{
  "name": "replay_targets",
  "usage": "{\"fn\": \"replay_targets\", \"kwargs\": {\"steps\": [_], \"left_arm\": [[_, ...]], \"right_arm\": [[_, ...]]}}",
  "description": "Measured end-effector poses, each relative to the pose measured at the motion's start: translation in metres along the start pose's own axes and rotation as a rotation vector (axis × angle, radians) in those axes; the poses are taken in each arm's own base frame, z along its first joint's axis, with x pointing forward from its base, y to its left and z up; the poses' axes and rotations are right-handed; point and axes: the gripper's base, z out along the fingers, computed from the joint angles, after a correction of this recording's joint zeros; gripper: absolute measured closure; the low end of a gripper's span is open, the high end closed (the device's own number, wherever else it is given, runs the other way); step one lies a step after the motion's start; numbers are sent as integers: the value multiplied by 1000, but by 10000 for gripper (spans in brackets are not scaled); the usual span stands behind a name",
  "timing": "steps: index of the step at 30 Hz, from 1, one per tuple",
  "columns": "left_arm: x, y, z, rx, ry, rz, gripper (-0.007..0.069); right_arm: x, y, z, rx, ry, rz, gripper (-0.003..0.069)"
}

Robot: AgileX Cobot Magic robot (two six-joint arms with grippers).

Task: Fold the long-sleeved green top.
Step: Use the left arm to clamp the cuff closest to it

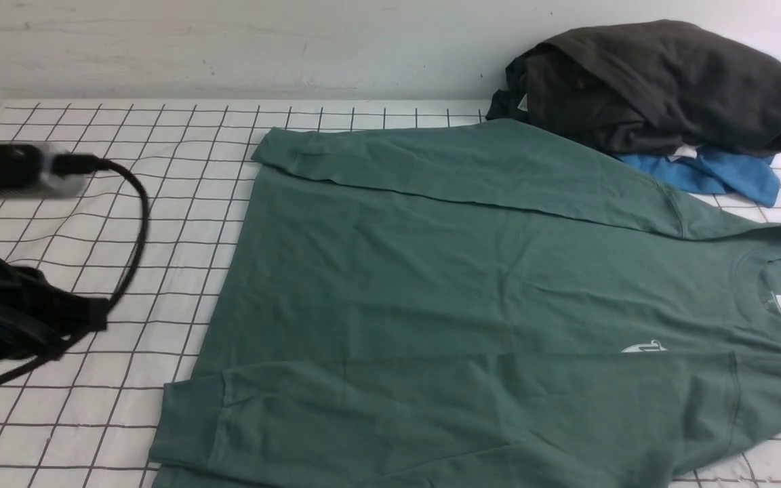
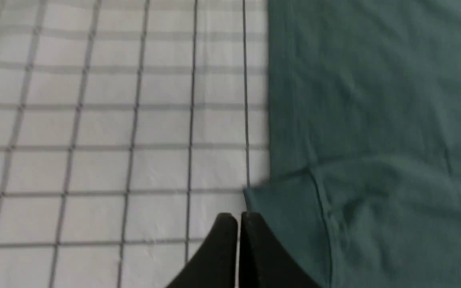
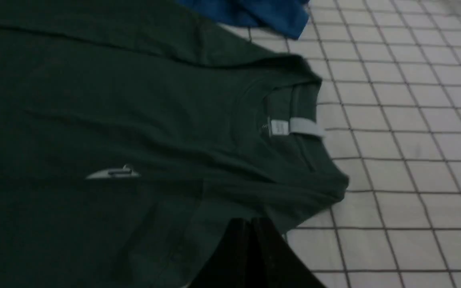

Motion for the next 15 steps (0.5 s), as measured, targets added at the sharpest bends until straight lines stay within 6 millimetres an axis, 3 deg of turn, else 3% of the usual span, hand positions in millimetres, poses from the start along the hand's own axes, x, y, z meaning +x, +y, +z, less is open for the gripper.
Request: {"fn": "replay_targets", "kwargs": {"steps": [4,6,7,9,12,15], "left_arm": [[3,-3,39,59,159,54,548],[6,-3,62,83,228,59,462],[6,-3,62,84,226,60,453],[9,-1,85,84,282,57,337],[7,0,104,74,319,63,286],[4,-3,119,61,336,123,310]], "right_arm": [[-3,24,28,-157,118,-87,671],[-4,38,45,-229,150,-131,671],[-4,39,47,-233,156,-135,671],[-5,49,60,-271,162,-152,670],[-4,55,70,-300,176,-128,670],[-5,57,72,-311,174,-104,670]]}}
